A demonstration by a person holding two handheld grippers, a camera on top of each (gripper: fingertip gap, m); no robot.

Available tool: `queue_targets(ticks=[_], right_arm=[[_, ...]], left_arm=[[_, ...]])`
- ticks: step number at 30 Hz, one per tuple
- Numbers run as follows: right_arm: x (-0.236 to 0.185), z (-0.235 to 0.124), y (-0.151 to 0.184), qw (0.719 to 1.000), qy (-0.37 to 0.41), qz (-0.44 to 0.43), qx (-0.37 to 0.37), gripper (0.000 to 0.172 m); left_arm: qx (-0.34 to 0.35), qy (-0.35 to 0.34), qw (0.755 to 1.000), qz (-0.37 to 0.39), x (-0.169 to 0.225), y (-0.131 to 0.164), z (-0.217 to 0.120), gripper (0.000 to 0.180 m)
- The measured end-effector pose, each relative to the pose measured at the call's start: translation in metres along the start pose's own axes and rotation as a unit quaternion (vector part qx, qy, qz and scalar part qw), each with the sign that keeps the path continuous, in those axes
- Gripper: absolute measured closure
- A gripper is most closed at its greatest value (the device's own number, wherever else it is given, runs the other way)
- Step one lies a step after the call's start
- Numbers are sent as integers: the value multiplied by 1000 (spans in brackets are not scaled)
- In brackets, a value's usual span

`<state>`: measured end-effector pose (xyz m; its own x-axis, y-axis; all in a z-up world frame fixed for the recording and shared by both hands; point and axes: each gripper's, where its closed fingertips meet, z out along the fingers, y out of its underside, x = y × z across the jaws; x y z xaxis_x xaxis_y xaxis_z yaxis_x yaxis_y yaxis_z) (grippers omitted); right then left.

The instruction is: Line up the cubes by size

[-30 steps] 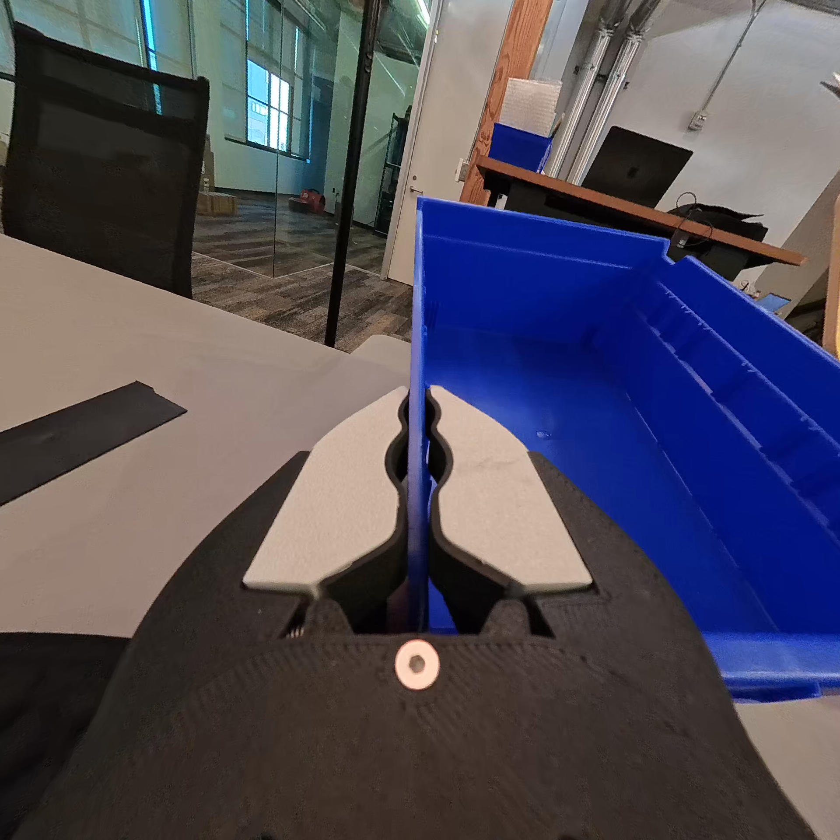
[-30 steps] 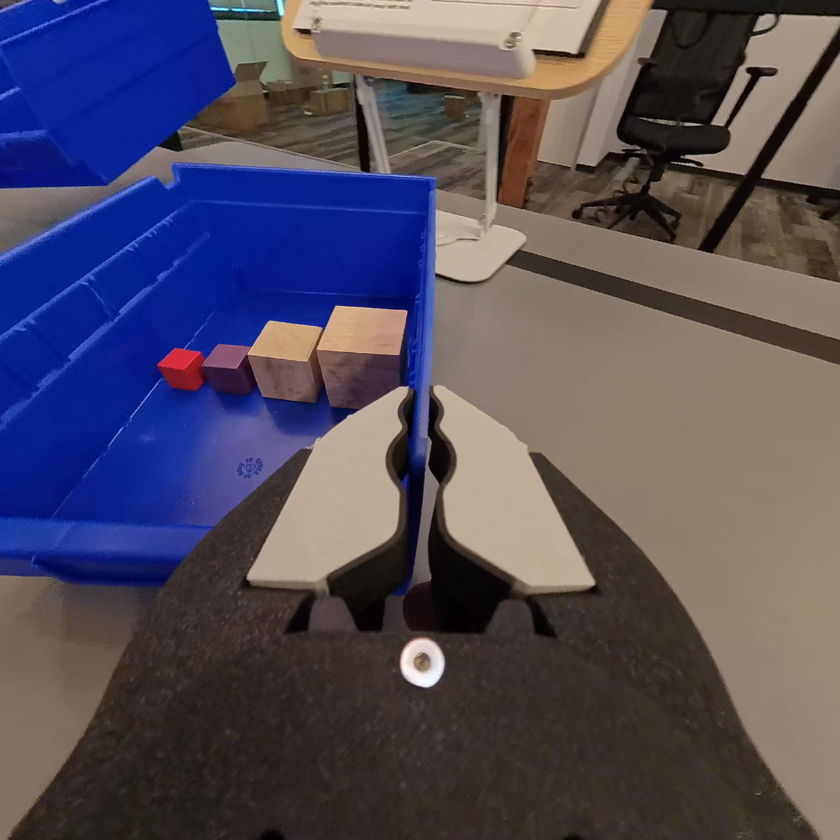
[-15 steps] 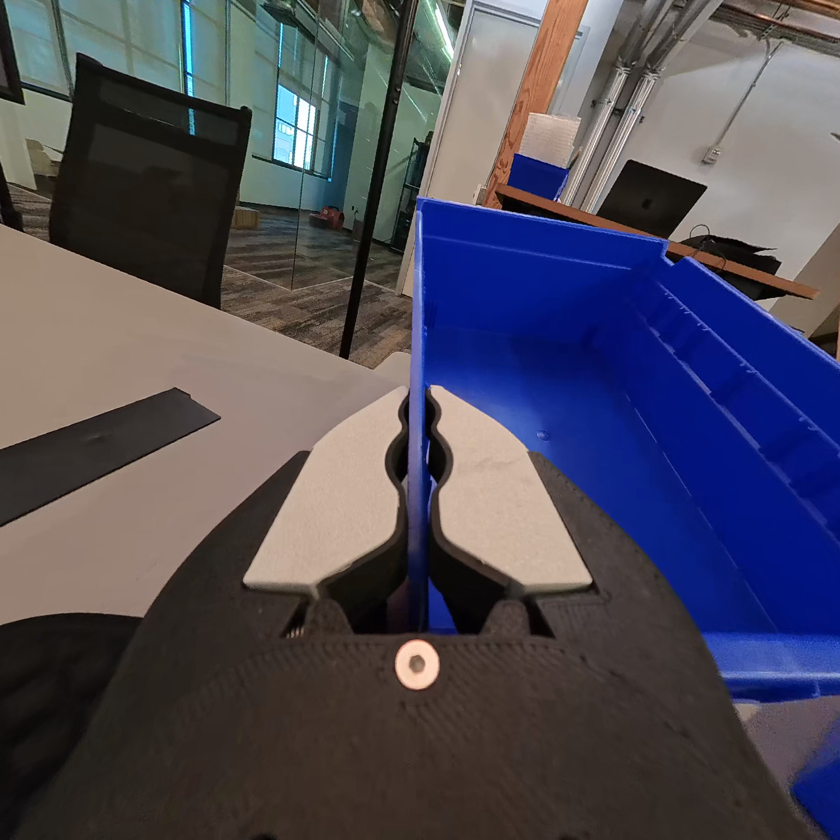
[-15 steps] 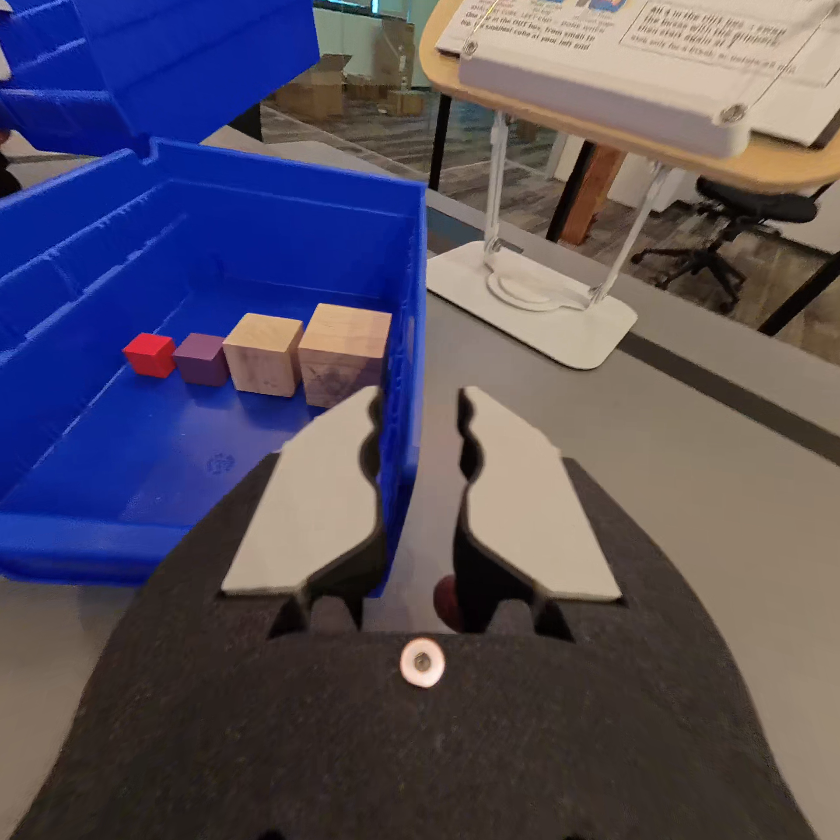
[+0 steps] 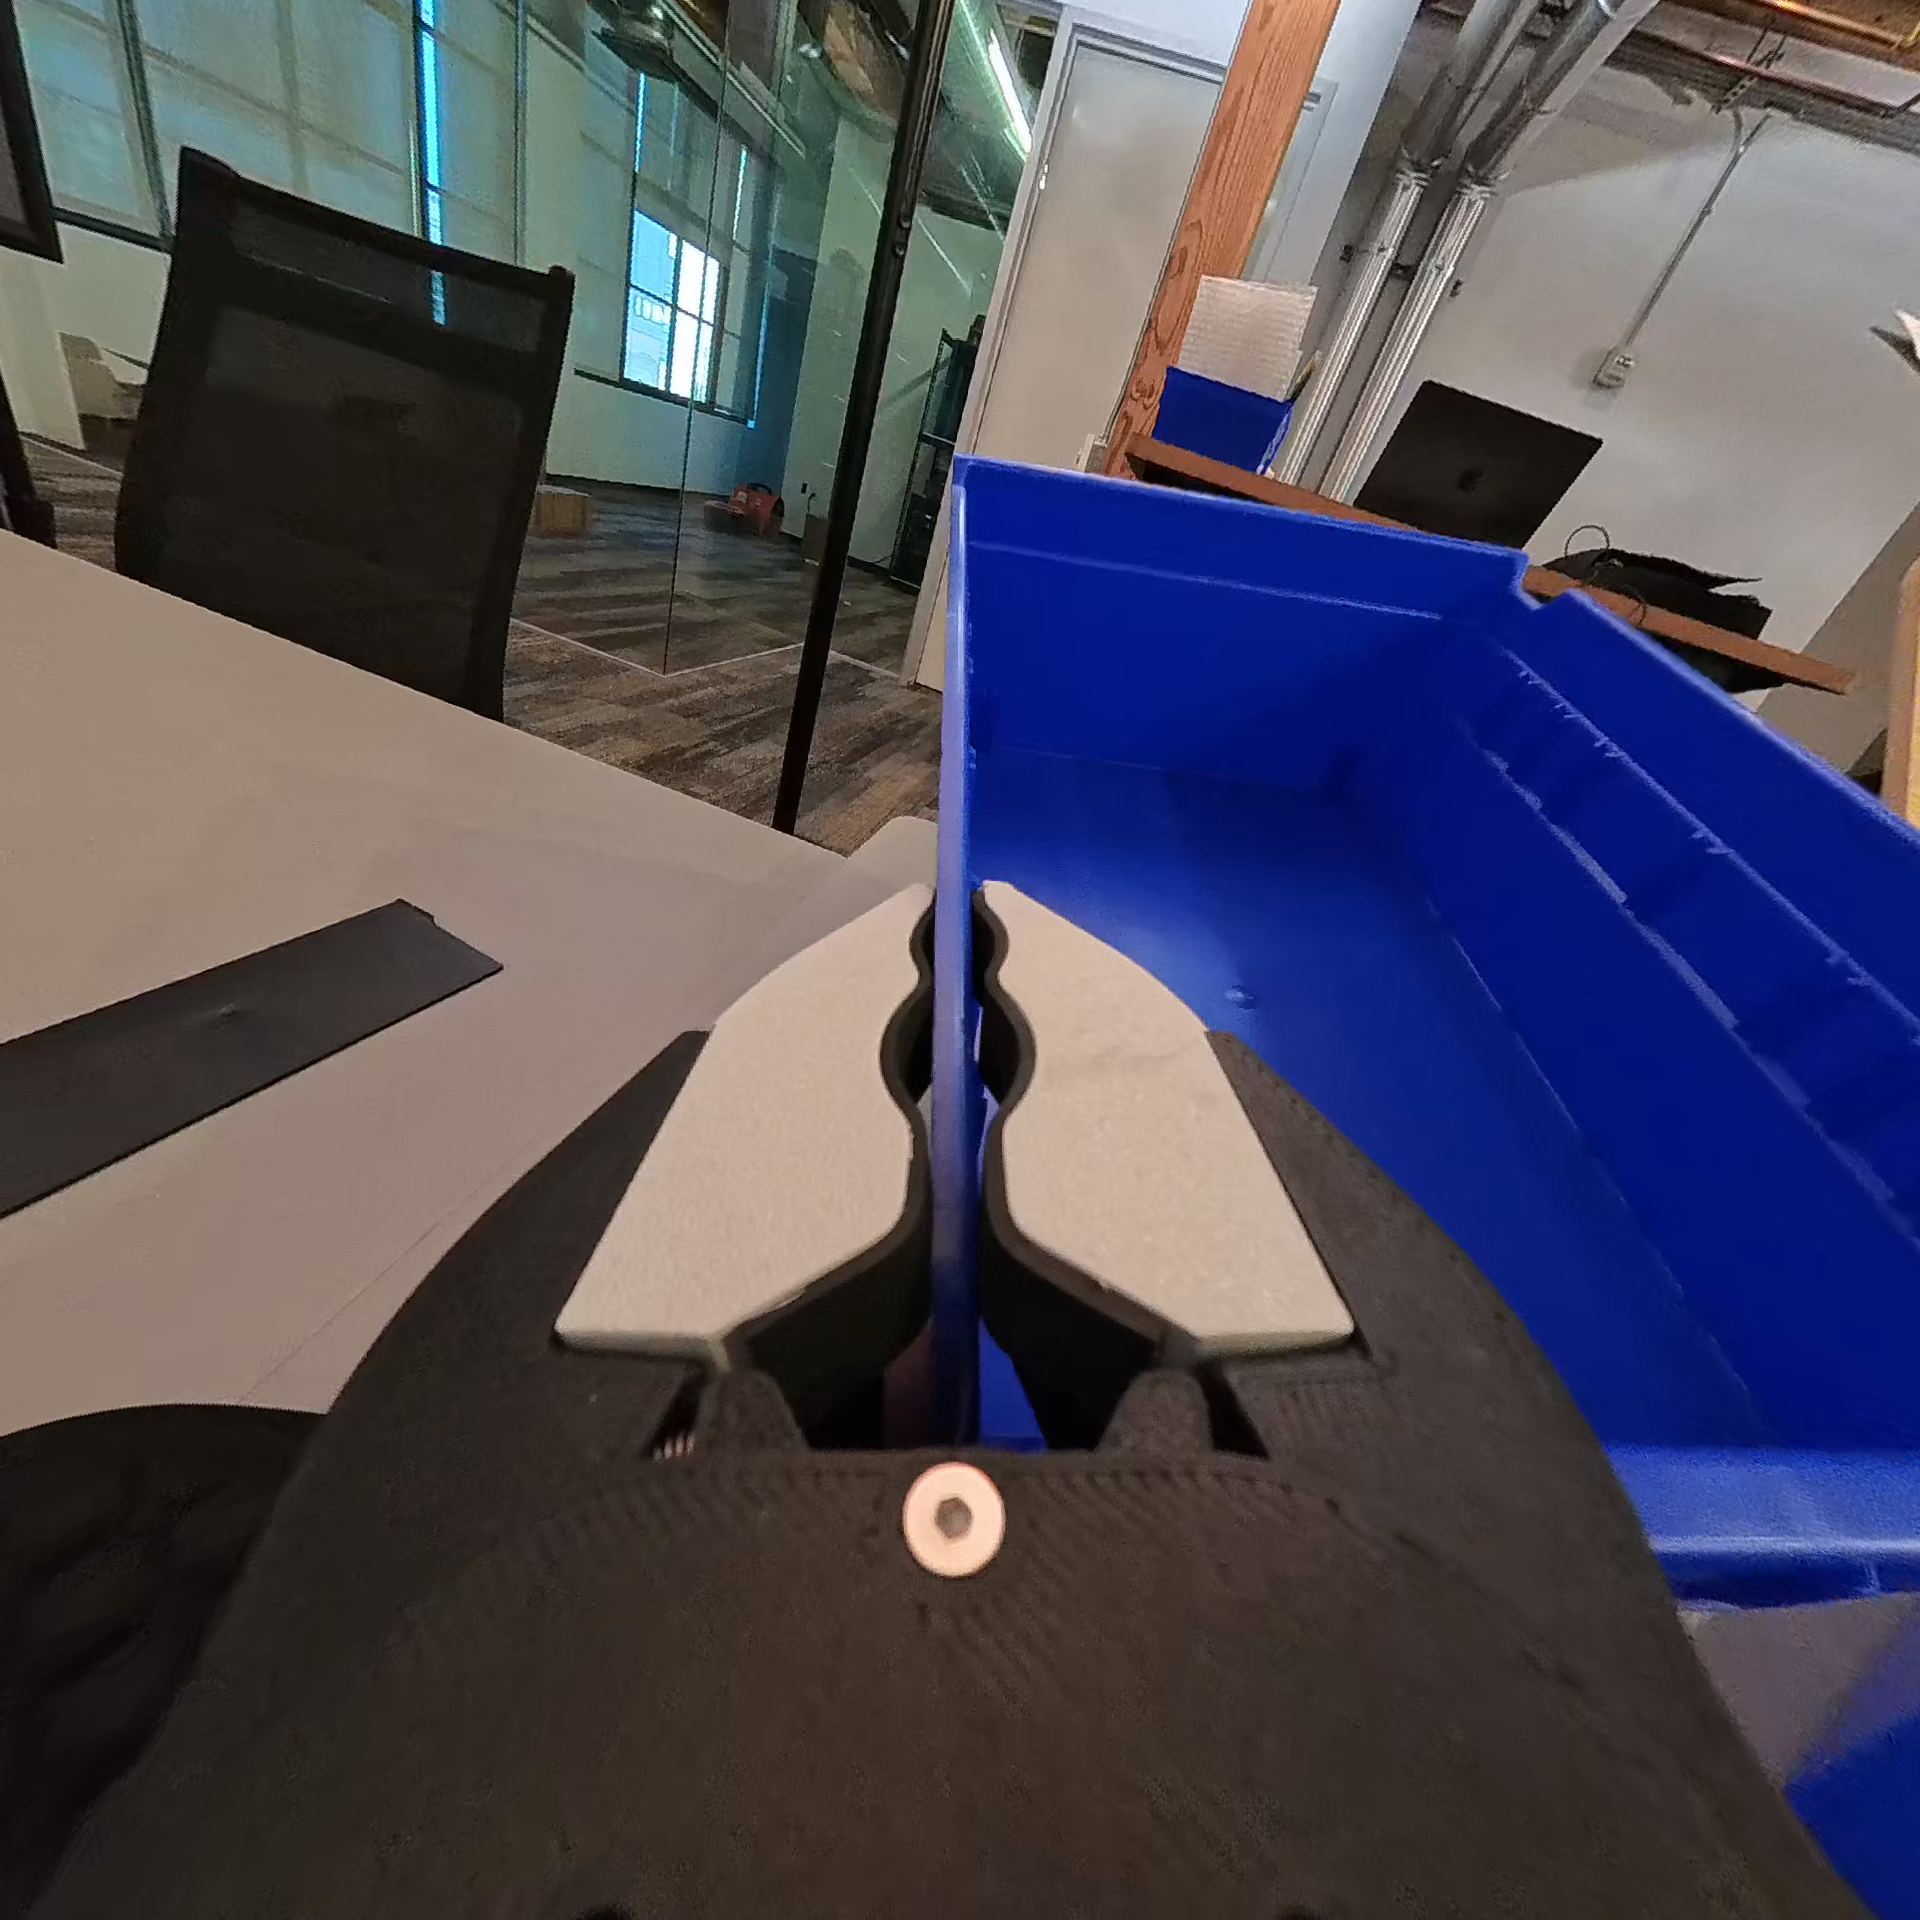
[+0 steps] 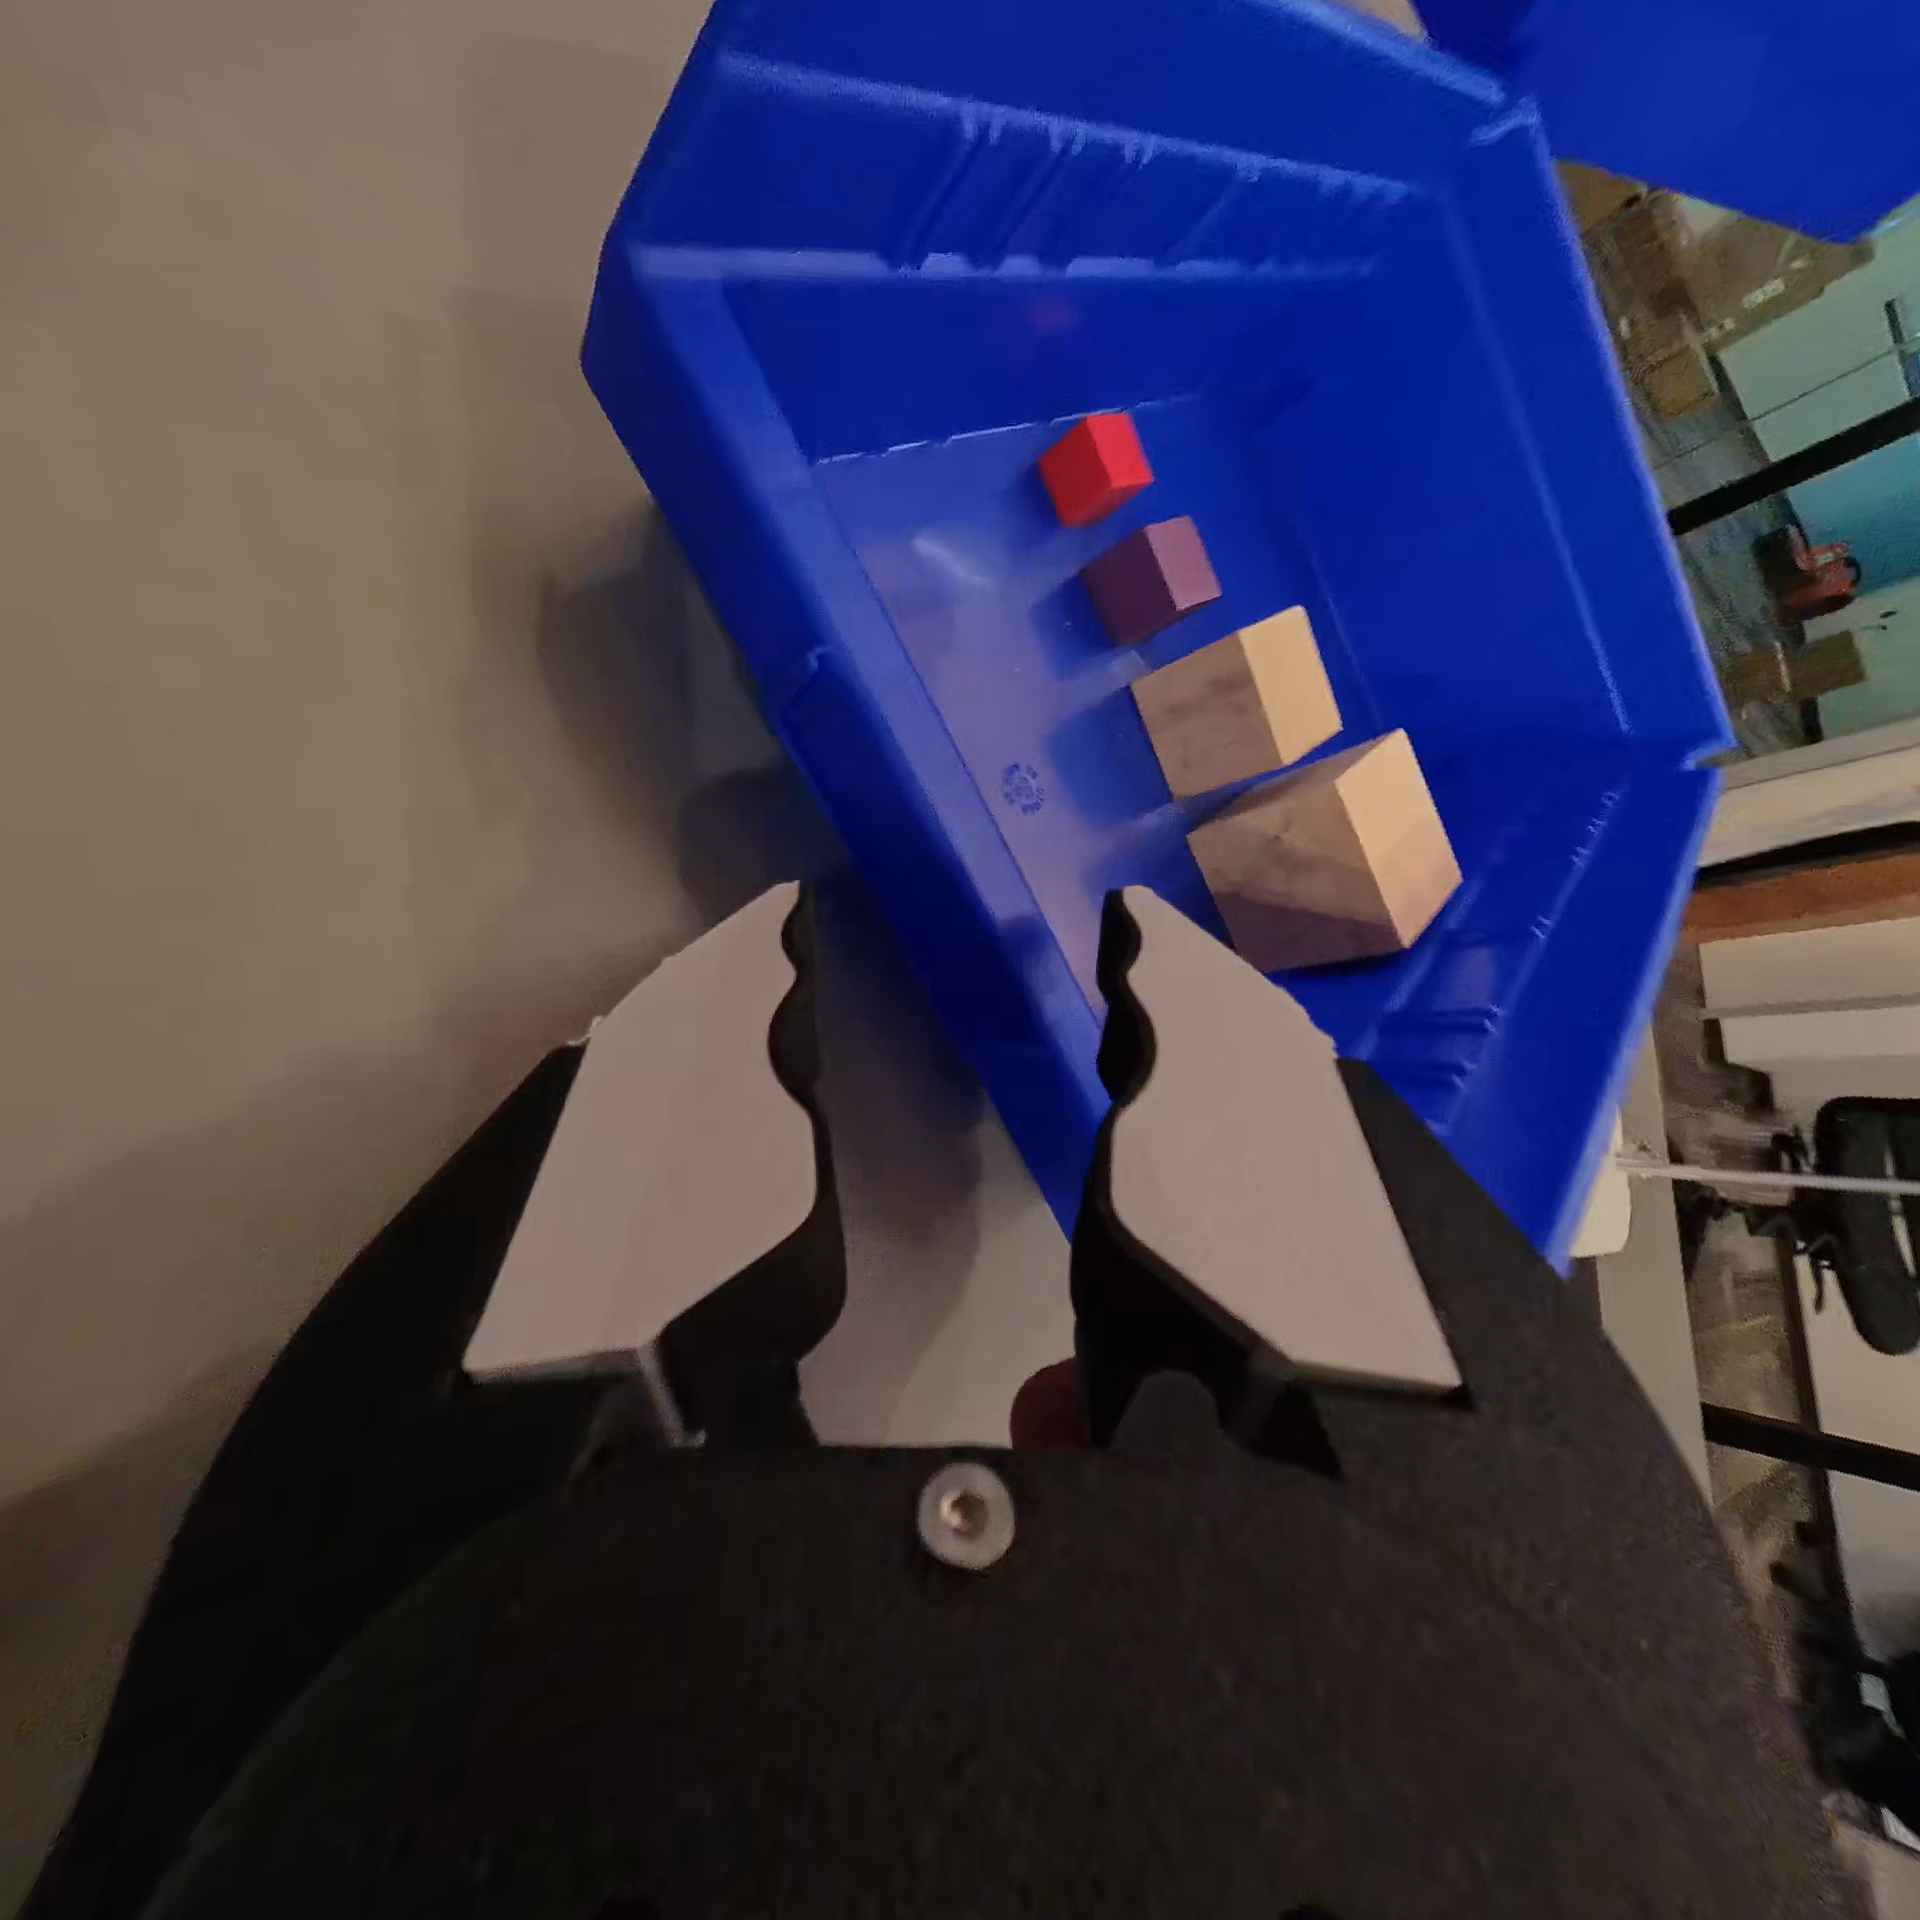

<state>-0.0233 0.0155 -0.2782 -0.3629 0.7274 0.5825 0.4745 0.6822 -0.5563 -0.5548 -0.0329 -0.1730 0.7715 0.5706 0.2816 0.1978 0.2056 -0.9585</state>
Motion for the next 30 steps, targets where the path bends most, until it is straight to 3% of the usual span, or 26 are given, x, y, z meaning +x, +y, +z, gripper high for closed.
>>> queue_targets(ticks=[12, 30], right_arm=[[8, 49, -13, 995, 12, -99, -13, 137], [48, 147, -73, 996, 24, -76, -30, 139]], left_arm=[[34, -13, 999, -13, -12, -25, -13, 178], [104, -36, 993, -39, -40, -76, -53, 178]])
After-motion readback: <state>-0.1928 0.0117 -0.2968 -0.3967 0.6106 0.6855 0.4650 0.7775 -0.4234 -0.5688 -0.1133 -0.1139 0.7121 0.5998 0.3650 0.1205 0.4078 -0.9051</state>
